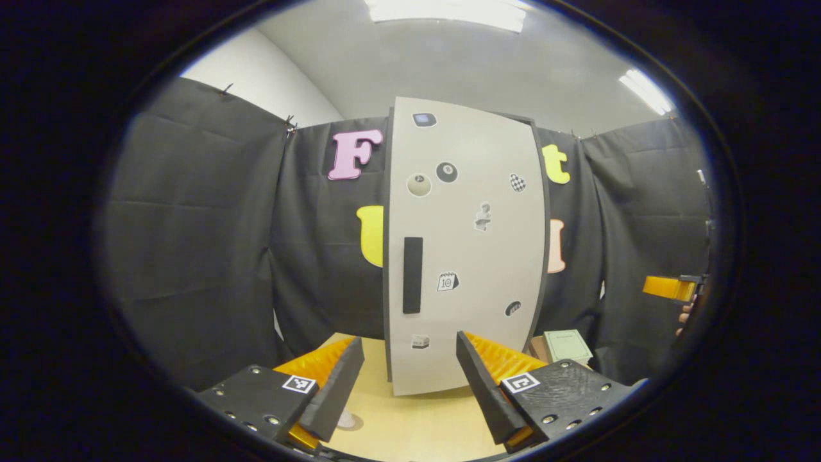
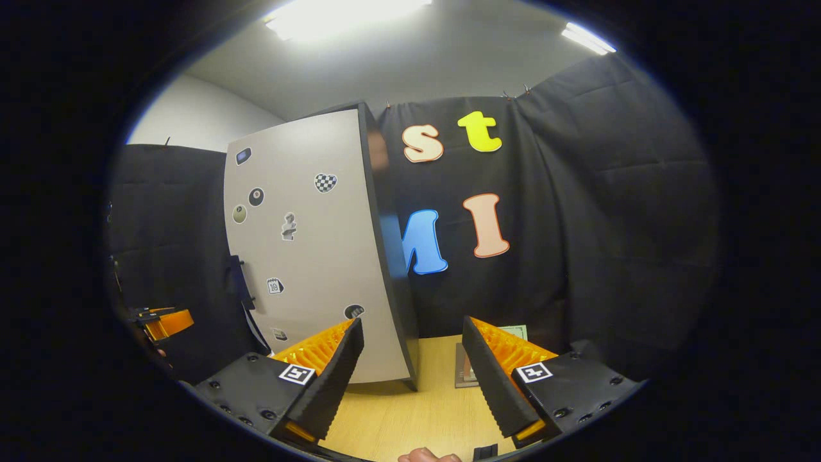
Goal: Open the cabinet door with the right hand, grasp the bottle in the cabinet with the left hand and place it on the coaster, then close the cabinet door with the right hand.
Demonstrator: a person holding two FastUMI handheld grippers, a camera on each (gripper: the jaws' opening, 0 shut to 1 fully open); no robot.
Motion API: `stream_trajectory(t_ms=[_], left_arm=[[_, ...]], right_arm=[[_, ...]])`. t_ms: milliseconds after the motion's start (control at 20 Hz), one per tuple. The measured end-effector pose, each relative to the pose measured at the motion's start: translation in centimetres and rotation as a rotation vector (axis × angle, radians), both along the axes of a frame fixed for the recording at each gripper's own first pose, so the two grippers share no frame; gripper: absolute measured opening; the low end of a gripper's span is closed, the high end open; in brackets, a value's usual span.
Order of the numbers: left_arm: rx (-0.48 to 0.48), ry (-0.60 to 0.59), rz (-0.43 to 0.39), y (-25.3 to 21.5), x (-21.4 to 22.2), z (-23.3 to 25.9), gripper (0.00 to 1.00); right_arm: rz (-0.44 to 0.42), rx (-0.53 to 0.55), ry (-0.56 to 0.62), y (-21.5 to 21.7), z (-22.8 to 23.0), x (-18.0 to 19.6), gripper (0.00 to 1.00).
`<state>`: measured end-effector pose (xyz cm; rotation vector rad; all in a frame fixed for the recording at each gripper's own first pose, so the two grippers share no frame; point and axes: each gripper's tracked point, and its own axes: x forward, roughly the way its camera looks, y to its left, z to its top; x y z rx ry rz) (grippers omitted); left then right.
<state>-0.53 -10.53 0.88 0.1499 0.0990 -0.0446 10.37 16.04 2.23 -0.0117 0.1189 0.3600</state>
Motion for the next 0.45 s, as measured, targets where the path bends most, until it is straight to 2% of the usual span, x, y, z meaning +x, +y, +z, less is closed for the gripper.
stream_trajectory(t_ms=[250, 450], left_arm=[[0.009, 0.0, -0.009, -0.1, 0.5, -0.3, 0.89], [-0.064, 0.026, -0.06, -0.3, 1.1, -1.5, 0.88]], right_arm=[[-0.003, -0.031, 0.0, 0.9, -1.2, 0.9, 0.98], [-0.016, -0.026, 0.038, 3.1, -2.5, 2.7, 0.98]])
